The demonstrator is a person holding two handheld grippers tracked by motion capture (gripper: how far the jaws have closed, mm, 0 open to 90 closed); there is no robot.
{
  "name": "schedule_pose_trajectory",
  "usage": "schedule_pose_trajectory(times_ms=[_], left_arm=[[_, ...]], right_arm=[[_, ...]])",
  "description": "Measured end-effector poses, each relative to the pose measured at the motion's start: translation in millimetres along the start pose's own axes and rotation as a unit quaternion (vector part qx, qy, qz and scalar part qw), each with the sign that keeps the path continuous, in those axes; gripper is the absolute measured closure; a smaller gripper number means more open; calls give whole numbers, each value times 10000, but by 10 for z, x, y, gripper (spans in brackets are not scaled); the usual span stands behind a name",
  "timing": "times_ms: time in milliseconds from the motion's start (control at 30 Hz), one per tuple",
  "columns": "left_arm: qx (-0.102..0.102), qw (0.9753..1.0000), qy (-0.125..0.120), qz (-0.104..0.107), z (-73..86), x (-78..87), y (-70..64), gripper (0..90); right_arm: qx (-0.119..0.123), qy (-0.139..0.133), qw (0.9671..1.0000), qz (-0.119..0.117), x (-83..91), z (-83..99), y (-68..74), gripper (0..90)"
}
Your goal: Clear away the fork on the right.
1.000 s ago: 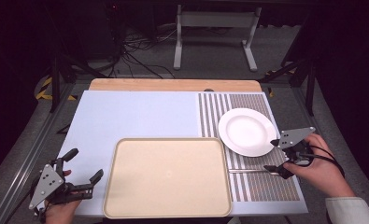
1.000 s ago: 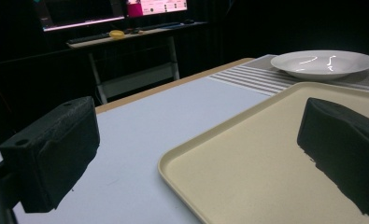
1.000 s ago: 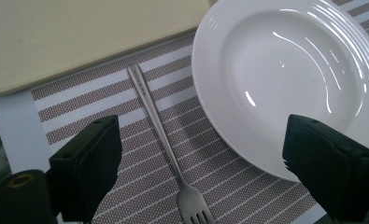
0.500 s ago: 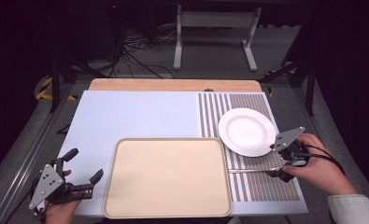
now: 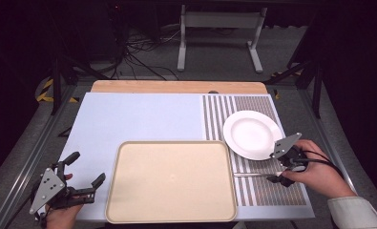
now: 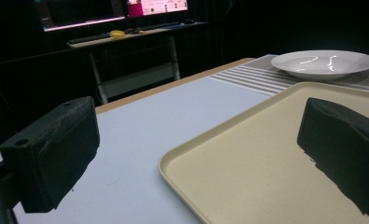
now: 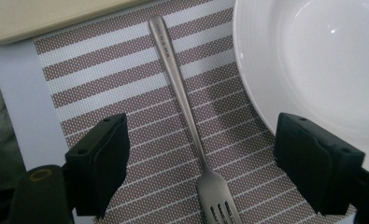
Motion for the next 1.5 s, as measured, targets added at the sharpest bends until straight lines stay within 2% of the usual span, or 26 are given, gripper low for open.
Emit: schedule_pose_trajectory(times_ms=[267, 667, 1000, 1167, 1367, 1433, 1500], left_arm=[[-2, 10000, 3, 5, 1, -1, 0, 2], [-1, 10000, 2, 0, 1, 1, 2, 2], [-3, 10000, 6, 0, 2, -1, 0, 2], [-9, 10000, 10, -2, 2, -2, 2, 2], [-6, 10000, 8, 1, 4, -3, 2, 2], [-8, 10000, 7, 1, 4, -2, 2, 2], [6, 10000, 4, 3, 4, -3, 2, 2]], right_arm=[[39, 231, 9996, -154, -162, 43, 10, 211], [49, 539, 9983, -195, -327, 112, -28, 277], [20, 651, 9976, -214, -402, 170, -55, 315], [91, 628, 9977, -226, -408, 170, -77, 403], [195, 629, 9975, -250, -419, 158, -112, 599], [185, 660, 9973, -251, -422, 161, -114, 614], [206, 686, 9969, -331, -421, 159, -120, 668]])
Point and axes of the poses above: each handheld gripper's, and its own axes: x roughly backward along the jaws, z roughly out of its underside, y roughly to its left, the point moved 5 cm from there along -x, roughly forward along the jaws, and after that the axes turned 12 degrees about -x, right-handed, at the moved point
